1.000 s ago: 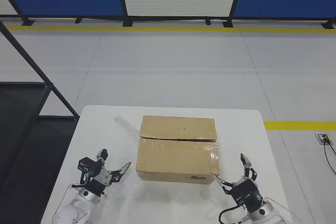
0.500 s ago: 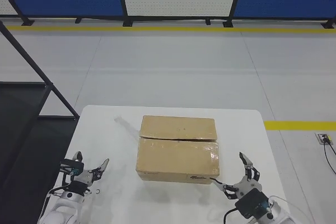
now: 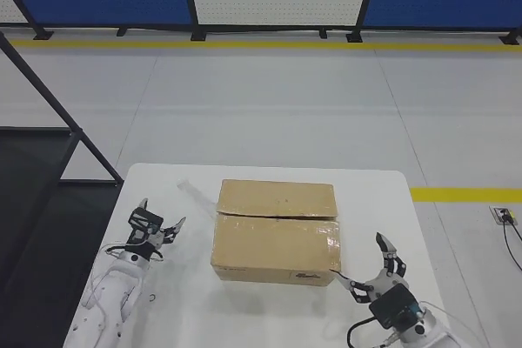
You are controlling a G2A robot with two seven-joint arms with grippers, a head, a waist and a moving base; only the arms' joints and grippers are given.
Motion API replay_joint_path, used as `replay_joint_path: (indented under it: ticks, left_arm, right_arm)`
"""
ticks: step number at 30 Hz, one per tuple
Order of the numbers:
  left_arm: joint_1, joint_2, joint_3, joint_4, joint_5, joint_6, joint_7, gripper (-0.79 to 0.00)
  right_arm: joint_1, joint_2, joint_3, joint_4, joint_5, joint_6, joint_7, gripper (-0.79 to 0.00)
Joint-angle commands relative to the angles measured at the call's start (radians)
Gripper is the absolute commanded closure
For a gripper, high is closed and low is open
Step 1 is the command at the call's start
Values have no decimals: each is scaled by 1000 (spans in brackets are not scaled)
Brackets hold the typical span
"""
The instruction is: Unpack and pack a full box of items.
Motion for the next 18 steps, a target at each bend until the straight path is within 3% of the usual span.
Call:
replay_joint_path:
  ticks: [1, 9, 14, 18]
  left_arm:
    - [-59, -8, 59, 72, 75, 27, 31, -785]
    - [-215, -52, 208, 249, 126, 89, 82, -785]
    - [-283, -81, 247, 343, 107, 244, 116, -785]
    - [-305, -91, 232, 391, 60, 335, 179, -785]
  right_arm:
    - [-16, 0, 7, -1, 4, 10, -10, -785]
    - [-72, 1, 25, -30, -2, 41, -27, -785]
    - [-86, 1, 27, -41, -13, 42, -22, -785]
    - [-83, 2, 24, -45, -24, 37, -16, -785]
